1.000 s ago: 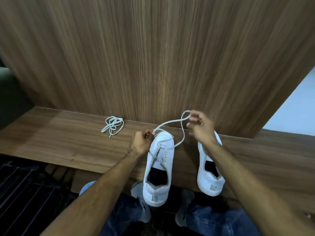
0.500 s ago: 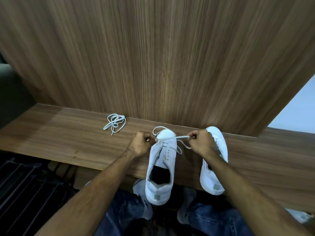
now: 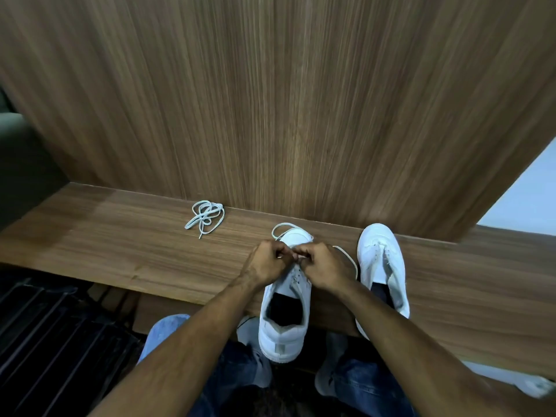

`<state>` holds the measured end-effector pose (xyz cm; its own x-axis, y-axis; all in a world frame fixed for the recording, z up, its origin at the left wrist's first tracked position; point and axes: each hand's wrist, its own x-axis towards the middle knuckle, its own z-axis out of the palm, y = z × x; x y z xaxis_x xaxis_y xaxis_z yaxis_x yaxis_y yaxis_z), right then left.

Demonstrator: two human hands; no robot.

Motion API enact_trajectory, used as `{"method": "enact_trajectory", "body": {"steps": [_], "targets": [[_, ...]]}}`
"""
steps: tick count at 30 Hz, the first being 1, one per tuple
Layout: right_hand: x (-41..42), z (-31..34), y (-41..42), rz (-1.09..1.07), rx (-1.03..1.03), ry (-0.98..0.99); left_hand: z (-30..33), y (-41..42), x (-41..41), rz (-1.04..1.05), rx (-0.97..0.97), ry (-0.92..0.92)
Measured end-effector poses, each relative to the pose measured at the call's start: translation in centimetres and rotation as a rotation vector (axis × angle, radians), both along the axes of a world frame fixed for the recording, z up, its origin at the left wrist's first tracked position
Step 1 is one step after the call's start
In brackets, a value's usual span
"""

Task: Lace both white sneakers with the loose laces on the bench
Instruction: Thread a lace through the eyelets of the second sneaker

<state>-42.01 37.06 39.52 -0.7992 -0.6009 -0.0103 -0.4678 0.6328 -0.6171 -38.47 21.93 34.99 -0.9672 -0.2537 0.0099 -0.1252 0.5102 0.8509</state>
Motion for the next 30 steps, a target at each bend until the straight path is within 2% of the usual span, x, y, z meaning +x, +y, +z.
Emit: {"method": "enact_trajectory", "body": {"steps": [6, 9, 15, 19, 24, 27, 30], "targets": [[-0.7, -2.4, 1.0, -0.233, -0.051, -0.149, -1.0, -0.2, 0.8, 0.083, 0.026, -0.084], [-0.8, -2.8, 1.1, -0.262, -0.098, -0.188, -0.8, -0.4, 0.6, 0.130, 0.003, -0.140], [-0.2, -3.1, 0.3, -0.297, -0.073, -0.145, 0.0, -0.5, 0.4, 0.192, 0.006, -0.229], [0.0, -3.7, -0.9, -0.329, -0.033, -0.110, -0.2, -0.7, 0.7, 0.182, 0.119, -0.280], [0.1, -3.5, -1.8, -0.318, 0.057, -0.013, -0.4, -0.7, 0.9, 0.185, 0.186, -0.265], [0.3, -3.9, -2.1, -0.344, 0.041, -0.014, -0.2, -0.7, 1.0, 0.176, 0.197, -0.272], [0.2, -4.5, -2.3, -0.316, 0.043, -0.020, 0.4, -0.7, 1.3, 0.214, 0.341, -0.274]]}}
